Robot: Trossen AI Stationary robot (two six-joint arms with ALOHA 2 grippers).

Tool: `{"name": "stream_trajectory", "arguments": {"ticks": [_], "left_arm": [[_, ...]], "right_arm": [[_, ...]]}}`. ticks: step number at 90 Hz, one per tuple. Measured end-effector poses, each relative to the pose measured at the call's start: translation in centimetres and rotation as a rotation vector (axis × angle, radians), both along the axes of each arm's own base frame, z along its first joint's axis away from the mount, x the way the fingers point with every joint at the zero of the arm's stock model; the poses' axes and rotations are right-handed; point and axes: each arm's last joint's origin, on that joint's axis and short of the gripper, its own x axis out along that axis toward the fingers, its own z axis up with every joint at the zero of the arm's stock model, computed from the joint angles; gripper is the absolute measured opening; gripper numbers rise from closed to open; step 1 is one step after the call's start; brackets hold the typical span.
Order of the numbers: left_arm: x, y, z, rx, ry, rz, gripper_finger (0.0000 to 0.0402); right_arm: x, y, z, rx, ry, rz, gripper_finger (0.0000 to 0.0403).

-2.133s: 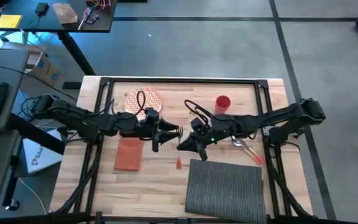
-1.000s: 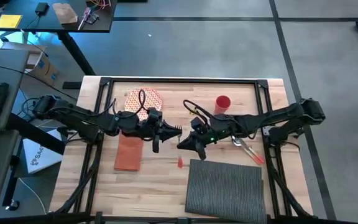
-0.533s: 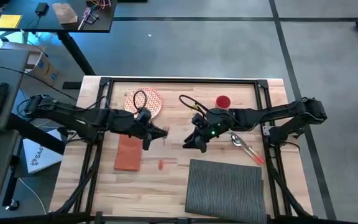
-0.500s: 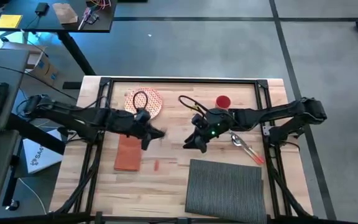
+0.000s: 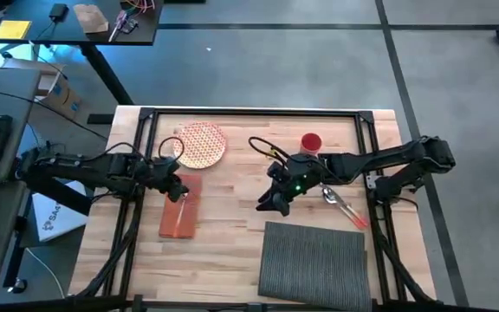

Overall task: Set table place
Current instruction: Put the fork on the top of the orange napkin

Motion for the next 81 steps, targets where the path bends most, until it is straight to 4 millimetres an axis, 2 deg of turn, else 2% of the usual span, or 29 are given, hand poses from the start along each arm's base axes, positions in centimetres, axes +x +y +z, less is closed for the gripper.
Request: {"name": "stream_trajectory", "arguments": {"ticks": [18, 52, 64, 81], "left_arm": [[-0.9, 0.7, -2.4, -0.001, 0.033, 0.065, 0.0000], [-1.3, 1.1, -3.8, 0.046, 0.079, 0.097, 0.0004], [-1.3, 1.1, -3.9, 0.062, 0.083, 0.095, 0.0030], [-1.4, 1.1, -3.9, 0.072, 0.093, 0.083, 0.0088]], "right_arm": [[0.0, 0.0, 0.0, -0.004, 0.001, -0.015, 0.0196], [0.0, -0.1, 0.0, 0.007, 0.007, -0.039, 0.0196], [0.0, -0.1, 0.0, 0.005, 0.006, -0.040, 0.0196], [0.0, -0.1, 0.0, 0.003, 0.005, -0.039, 0.0196]]}}
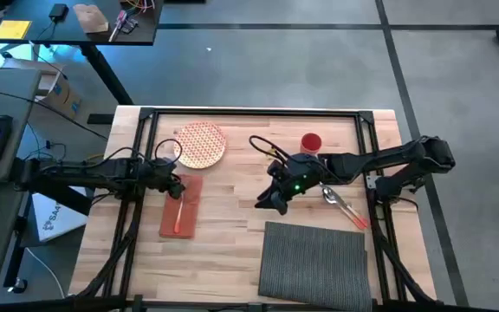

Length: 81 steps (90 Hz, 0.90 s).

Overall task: Set table place
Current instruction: Put the fork on the top of the orange napkin, then move the gray placemat to the center

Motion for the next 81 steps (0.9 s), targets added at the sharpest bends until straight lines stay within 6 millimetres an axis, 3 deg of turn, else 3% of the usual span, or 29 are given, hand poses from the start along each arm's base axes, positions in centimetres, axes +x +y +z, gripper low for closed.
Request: {"name": "stream_trajectory", "arguments": {"ticks": [18, 36, 55, 66, 81], "left_arm": [[0.1, 0.0, 1.6, -0.009, 0.000, 0.001, 0.0123], [0.2, -0.1, 6.1, 0.039, -0.030, -0.058, 0.0119], [0.4, -0.5, 10.6, 0.044, -0.163, -0.082, 0.0117], [0.8, -0.9, 11.7, 0.019, -0.254, -0.094, 0.0117], [1.8, -1.7, 12.2, -0.005, -0.335, -0.130, 0.0117]], "right_arm": [[-0.1, 0.1, 0.1, -0.014, -0.008, 0.014, 0.0196], [-0.6, 1.6, -0.2, 0.011, 0.039, 0.079, 0.0196], [-2.7, 4.3, -2.1, -0.052, 0.282, 0.170, 0.0196], [-4.1, 5.3, -4.9, -0.118, 0.364, 0.238, 0.0196], [-5.8, 4.9, -9.1, -0.148, 0.424, 0.304, 0.0196]]}}
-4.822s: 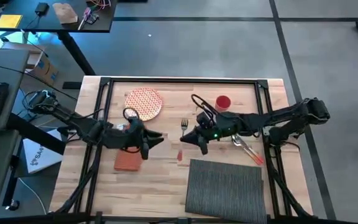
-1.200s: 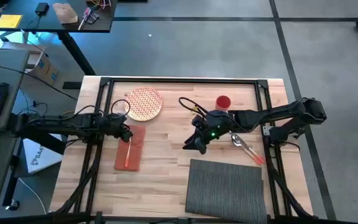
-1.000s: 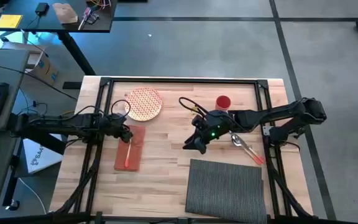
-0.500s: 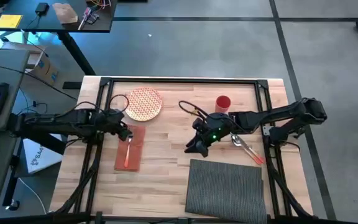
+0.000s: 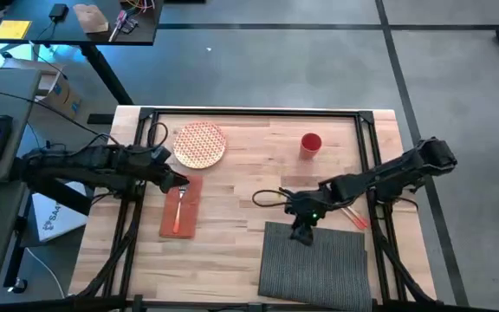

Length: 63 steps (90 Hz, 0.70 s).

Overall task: Set table place
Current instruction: Move the gray placemat to the center

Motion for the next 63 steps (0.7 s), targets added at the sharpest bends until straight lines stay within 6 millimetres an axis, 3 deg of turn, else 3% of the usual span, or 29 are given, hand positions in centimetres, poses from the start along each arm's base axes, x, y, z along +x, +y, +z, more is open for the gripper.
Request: {"name": "stream_trajectory", "arguments": {"ticks": [24, 37, 51, 63], "left_arm": [[1.3, -1.2, -0.8, -0.025, 0.063, -0.037, 0.0117], [2.0, -1.7, -1.2, -0.013, 0.092, -0.051, 0.0117], [2.6, -1.9, -1.7, -0.010, 0.132, -0.057, 0.0117], [2.9, -2.0, -2.0, -0.008, 0.150, -0.056, 0.0117]], "right_arm": [[-1.0, 2.5, -2.5, -0.259, -0.123, 0.191, 0.0196], [-0.6, 4.2, -4.0, -0.270, -0.104, 0.234, 0.0196], [-0.3, 5.6, -6.3, -0.321, -0.014, 0.171, 0.0189], [0.1, 6.8, -7.7, -0.368, 0.026, 0.134, 0.0158]]}}
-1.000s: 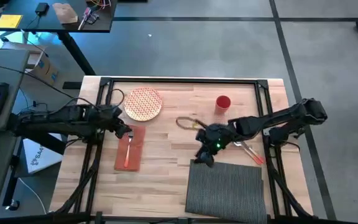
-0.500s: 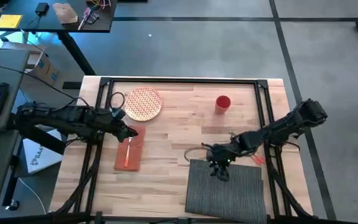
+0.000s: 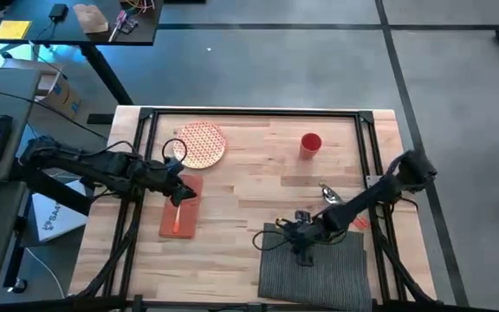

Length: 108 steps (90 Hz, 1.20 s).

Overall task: Set table place
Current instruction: Move the gray placemat to the center

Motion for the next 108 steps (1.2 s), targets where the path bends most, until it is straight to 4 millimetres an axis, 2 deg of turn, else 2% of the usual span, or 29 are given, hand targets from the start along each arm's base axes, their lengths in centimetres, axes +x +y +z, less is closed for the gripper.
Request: {"name": "stream_trajectory", "arguments": {"ticks": [13, 21, 26, 40, 50, 60, 70, 78, 85, 108], "left_arm": [[0.1, 0.0, -0.1, 0.002, 0.008, 0.001, 0.0117], [0.1, 0.0, -0.1, 0.002, 0.004, 0.002, 0.0117], [0.2, 0.0, -0.1, 0.005, 0.002, 0.006, 0.0117], [0.3, 0.0, 0.0, 0.014, -0.017, 0.021, 0.0117], [0.4, 0.0, 0.2, 0.013, -0.032, 0.023, 0.0117], [0.5, 0.0, 0.3, 0.010, -0.047, 0.022, 0.0117], [0.5, 0.0, 0.3, 0.007, -0.047, 0.019, 0.0117], [0.5, 0.0, 0.3, 0.004, -0.047, 0.016, 0.0117], [0.5, 0.0, 0.3, 0.004, -0.045, 0.015, 0.0117], [0.4, 0.0, 0.3, 0.003, -0.045, 0.013, 0.0117]], "right_arm": [[0.5, 0.8, -0.7, -0.064, 0.061, 0.002, 0.0090], [0.9, 0.9, -0.4, -0.078, 0.083, -0.001, 0.0031], [1.2, 0.8, 0.0, -0.085, 0.081, -0.011, 0.0011], [2.5, -0.6, 2.2, -0.106, 0.046, -0.077, 0.0001], [3.5, -1.4, 5.4, -0.056, -0.070, -0.092, 0.0000], [3.2, -2.3, 7.2, -0.033, -0.112, -0.100, 0.0000], [2.1, -3.2, 7.8, 0.032, -0.046, -0.179, 0.0000], [0.3, -3.4, 6.9, 0.088, 0.113, -0.196, 0.0008], [-1.3, -3.5, 6.0, 0.143, 0.228, -0.224, 0.0031], [-6.8, -2.7, 3.4, 0.263, 0.600, -0.413, 0.0174]]}}
